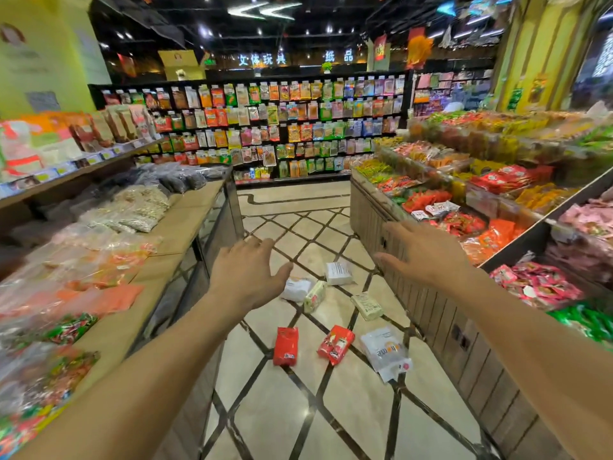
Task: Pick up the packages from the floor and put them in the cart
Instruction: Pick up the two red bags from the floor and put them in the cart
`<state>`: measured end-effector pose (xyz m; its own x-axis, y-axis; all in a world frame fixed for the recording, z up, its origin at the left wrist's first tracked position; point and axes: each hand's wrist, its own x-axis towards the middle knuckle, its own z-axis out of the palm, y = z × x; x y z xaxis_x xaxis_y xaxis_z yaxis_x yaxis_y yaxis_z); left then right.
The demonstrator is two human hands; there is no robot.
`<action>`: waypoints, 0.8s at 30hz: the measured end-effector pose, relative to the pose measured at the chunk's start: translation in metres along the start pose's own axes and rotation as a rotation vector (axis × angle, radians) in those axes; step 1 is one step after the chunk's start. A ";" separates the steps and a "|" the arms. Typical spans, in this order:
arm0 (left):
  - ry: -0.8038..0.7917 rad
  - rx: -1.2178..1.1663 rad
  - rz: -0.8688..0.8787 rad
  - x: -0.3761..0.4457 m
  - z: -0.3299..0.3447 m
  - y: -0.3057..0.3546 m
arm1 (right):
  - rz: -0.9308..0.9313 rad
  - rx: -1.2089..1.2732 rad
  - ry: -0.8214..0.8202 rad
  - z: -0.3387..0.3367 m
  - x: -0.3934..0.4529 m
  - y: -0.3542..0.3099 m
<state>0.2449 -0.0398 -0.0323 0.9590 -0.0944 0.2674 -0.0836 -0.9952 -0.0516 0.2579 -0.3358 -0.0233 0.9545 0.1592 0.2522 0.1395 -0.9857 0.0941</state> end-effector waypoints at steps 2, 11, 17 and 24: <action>-0.026 0.018 -0.008 0.027 0.013 0.000 | 0.002 0.004 -0.022 0.014 0.029 0.007; -0.093 -0.023 -0.021 0.154 0.100 -0.024 | -0.006 0.019 -0.072 0.101 0.162 0.011; -0.123 -0.105 -0.021 0.253 0.171 -0.060 | 0.045 0.127 -0.118 0.179 0.259 -0.010; -0.244 -0.156 -0.041 0.357 0.251 -0.102 | 0.111 0.141 -0.255 0.266 0.338 -0.026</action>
<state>0.6637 0.0353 -0.1732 0.9977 -0.0632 0.0262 -0.0657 -0.9920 0.1082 0.6475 -0.2704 -0.1968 0.9988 0.0487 0.0021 0.0487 -0.9970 -0.0598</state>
